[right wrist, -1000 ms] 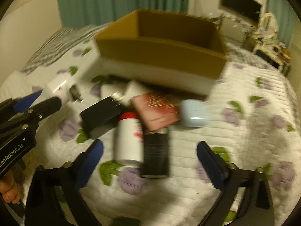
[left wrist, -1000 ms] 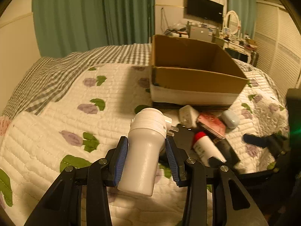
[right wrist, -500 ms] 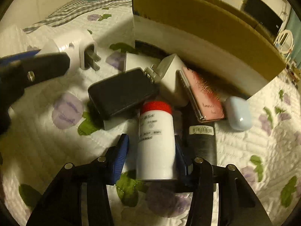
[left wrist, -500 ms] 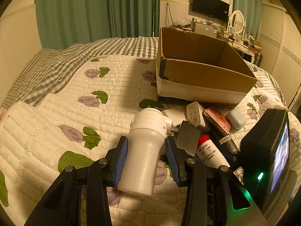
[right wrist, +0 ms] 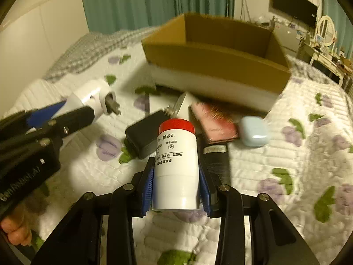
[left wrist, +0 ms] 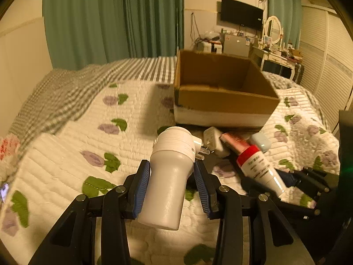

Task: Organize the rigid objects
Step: 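Carry both bottles over the cardboard box and open both tools to drop them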

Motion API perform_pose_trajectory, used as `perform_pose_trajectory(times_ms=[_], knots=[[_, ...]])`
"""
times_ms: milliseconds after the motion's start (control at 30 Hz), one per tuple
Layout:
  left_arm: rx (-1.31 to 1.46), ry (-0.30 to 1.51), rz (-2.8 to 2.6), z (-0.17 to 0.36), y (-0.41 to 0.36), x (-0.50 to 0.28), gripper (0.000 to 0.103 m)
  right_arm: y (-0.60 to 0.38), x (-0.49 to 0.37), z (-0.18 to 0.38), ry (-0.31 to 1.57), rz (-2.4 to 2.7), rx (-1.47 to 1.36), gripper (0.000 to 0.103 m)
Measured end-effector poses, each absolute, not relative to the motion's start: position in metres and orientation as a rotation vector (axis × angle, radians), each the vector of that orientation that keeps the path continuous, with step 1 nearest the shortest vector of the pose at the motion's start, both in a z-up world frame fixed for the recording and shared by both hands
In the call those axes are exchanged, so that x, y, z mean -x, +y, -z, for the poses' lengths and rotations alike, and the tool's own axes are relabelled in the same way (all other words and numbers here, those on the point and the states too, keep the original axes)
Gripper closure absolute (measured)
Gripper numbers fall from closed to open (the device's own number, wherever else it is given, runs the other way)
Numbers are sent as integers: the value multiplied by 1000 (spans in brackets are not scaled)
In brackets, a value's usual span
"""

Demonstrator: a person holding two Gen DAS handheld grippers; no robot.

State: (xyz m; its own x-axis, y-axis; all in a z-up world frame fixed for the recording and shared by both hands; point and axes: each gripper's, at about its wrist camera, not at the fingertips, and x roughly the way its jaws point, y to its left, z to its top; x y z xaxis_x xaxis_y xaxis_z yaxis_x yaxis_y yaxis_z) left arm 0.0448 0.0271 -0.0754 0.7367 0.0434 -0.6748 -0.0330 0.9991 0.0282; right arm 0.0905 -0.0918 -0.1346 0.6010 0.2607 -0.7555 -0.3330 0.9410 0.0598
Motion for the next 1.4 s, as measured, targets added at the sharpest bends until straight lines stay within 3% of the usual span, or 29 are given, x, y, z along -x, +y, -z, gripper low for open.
perform_pose_trajectory(times_ms=[333, 733, 967, 1400], knots=[[-29, 635, 20, 0, -5, -45, 61, -130, -70, 58, 736, -322, 55, 67], [-106, 541, 39, -66, -28, -131, 61, -155, -136, -42, 592, -302, 67, 67], [-144, 590, 24, -46, -33, -211, 61, -154, -203, -50, 590, -283, 66, 67], [-136, 737, 55, 41, -30, -281, 61, -149, -311, 31, 725, -276, 63, 67]])
